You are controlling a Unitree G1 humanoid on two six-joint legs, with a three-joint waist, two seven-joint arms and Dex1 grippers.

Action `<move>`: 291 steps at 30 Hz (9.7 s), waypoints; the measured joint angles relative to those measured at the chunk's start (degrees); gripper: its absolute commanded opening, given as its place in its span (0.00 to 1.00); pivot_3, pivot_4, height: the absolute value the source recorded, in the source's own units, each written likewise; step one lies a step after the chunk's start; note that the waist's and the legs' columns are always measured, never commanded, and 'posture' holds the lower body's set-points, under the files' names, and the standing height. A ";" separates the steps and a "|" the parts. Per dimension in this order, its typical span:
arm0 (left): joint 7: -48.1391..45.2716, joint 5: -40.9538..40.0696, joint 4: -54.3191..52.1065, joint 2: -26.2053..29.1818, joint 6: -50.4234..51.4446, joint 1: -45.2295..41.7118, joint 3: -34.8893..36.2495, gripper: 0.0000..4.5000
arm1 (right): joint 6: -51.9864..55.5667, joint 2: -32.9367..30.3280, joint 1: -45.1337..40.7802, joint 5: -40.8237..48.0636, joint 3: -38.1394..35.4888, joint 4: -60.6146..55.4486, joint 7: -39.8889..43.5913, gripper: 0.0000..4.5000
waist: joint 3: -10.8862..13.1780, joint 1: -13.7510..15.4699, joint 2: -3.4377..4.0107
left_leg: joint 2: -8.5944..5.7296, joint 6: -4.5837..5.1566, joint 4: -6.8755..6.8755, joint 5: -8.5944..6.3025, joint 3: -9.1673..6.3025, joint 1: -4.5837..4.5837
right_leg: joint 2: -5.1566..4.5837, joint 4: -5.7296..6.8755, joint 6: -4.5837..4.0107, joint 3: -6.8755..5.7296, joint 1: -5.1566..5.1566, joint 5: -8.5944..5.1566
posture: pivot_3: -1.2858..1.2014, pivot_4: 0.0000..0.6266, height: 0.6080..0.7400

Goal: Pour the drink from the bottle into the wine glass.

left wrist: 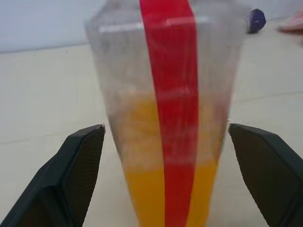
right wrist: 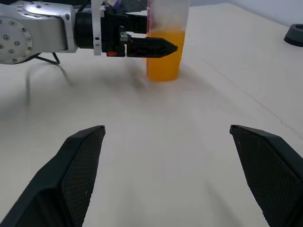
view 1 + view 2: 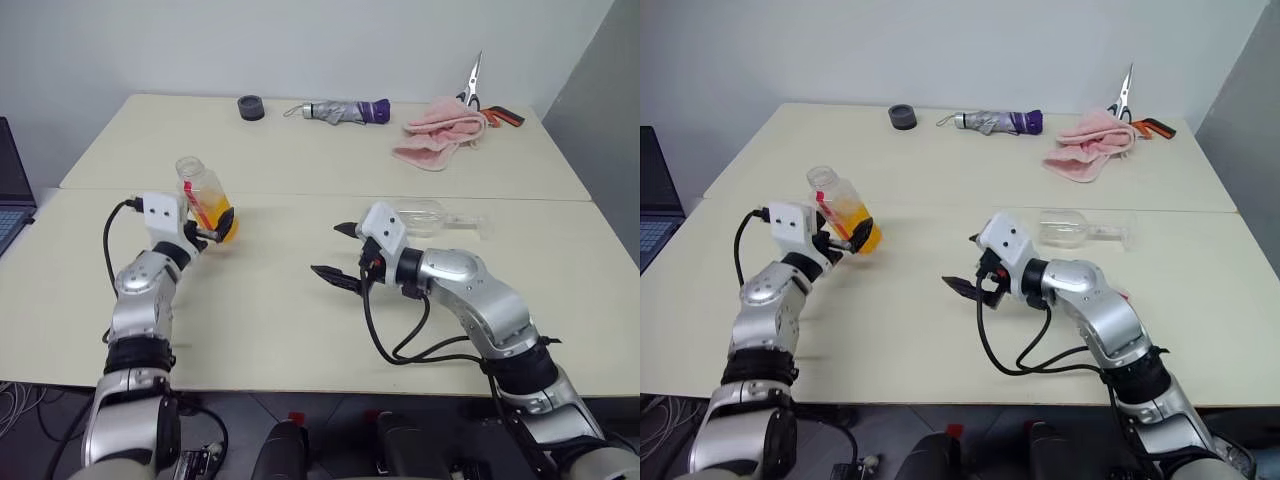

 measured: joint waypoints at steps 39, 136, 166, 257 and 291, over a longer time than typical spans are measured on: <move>-30.48 -11.56 -41.62 11.13 18.83 15.58 -14.83 0.99 | -38.36 -16.60 -5.82 -55.97 4.53 45.08 -30.25 1.00 | 0.00 -1.22 -0.01 | -0.12 -0.01 -0.09 0.01 0.41 0.28 | 0.27 -0.03 0.00 0.39 0.10 -0.01 | 0.52 0.24 1.00; -22.72 -17.78 -45.97 14.66 30.11 11.75 1.07 1.00 | -32.06 17.88 1.11 -10.72 -11.43 38.49 -4.54 1.00 | 0.01 -1.48 0.02 | 0.01 -0.02 -0.15 0.01 0.22 0.27 | 0.19 0.00 -0.05 0.24 0.09 0.03 | 0.52 0.24 1.00; -3.25 -7.20 -29.94 3.74 15.99 21.91 6.06 1.00 | -6.54 -8.52 14.39 7.89 -7.01 -5.05 18.18 1.00 | 0.01 -0.48 -0.06 | -0.01 0.00 -0.10 0.00 0.17 0.23 | 0.19 -0.09 -0.02 0.16 0.13 0.01 | 0.52 0.24 1.00; -14.82 9.75 -6.01 2.87 -2.69 -20.17 -16.23 0.38 | -11.12 0.48 7.93 5.96 -11.75 -9.37 -2.87 1.00 | 0.02 -0.05 -0.07 | -0.15 -0.02 -0.02 0.01 0.04 0.02 | 0.26 -0.07 -0.03 0.00 0.06 0.02 | 0.52 0.24 1.00; -2.30 34.90 24.27 3.09 -40.18 -37.39 -27.57 0.38 | -8.32 -5.00 8.42 12.21 -16.56 -8.57 0.59 1.00 | 0.03 -0.04 -0.08 | -0.21 0.00 -0.03 0.00 0.04 -0.04 | 0.25 -0.07 -0.03 -0.02 0.02 0.02 | 0.52 0.24 1.00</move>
